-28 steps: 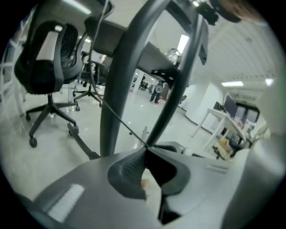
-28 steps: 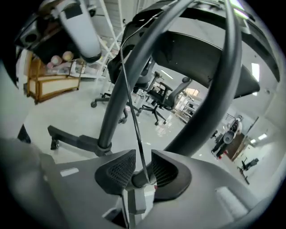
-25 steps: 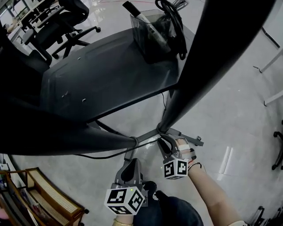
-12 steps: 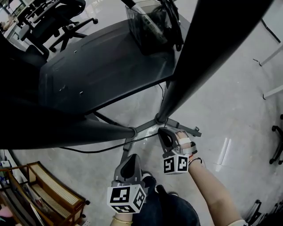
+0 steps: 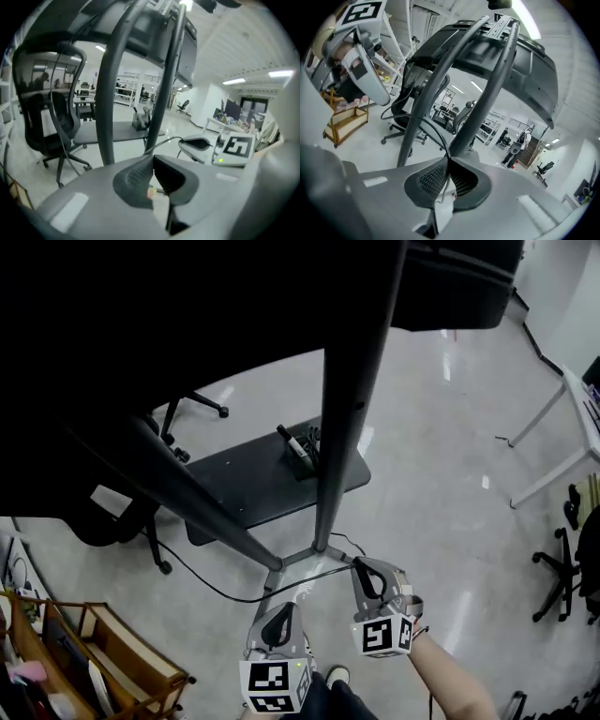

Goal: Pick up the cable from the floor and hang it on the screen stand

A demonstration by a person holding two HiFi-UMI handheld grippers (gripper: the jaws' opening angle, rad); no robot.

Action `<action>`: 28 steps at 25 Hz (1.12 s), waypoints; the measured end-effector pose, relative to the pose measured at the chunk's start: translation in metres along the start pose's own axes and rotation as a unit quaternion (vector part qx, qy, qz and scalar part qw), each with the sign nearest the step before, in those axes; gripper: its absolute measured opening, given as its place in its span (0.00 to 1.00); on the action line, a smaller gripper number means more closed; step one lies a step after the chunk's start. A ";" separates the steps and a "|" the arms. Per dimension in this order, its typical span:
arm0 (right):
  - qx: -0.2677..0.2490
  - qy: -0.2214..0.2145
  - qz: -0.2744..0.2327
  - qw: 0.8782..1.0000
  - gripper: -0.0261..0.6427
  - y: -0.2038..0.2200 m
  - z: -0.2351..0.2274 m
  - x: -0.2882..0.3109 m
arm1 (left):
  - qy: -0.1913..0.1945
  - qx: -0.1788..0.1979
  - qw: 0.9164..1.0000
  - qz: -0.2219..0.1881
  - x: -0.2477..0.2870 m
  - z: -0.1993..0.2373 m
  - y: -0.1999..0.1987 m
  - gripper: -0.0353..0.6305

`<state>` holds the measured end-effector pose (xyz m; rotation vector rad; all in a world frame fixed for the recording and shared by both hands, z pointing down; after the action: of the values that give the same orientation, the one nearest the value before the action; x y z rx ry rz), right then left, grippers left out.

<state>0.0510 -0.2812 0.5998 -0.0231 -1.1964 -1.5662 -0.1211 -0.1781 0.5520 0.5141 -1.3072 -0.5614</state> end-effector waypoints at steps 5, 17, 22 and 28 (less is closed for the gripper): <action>0.075 -0.028 -0.020 0.997 0.06 -0.092 -0.082 -0.095 | -0.017 0.036 0.998 -0.055 -0.075 -0.043 -0.100 0.06; 0.148 0.001 -0.137 0.979 0.06 -0.273 -0.237 -0.268 | -0.010 0.129 0.972 -0.196 -0.272 -0.110 -0.293 0.06; 0.111 0.056 -0.203 0.971 0.06 -0.363 -0.312 -0.316 | 0.007 0.148 0.949 -0.278 -0.346 -0.122 -0.380 0.06; 0.094 0.113 -0.238 0.960 0.06 -0.465 -0.392 -0.338 | -0.008 0.175 0.923 -0.344 -0.400 -0.121 -0.494 0.06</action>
<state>0.0519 -0.3612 -0.0920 0.5923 -1.2176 -1.7973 -0.1156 -0.2906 -0.0848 1.2945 -1.2304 -0.9124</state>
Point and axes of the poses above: the fingertips, and each gripper's own axes: x forward along the fingers, z to its left, y out of its underside, the point moved 10 cm from there along -x, backward along the fingers, and after that the axes turned 14 degrees about z, right-handed, at the moved point
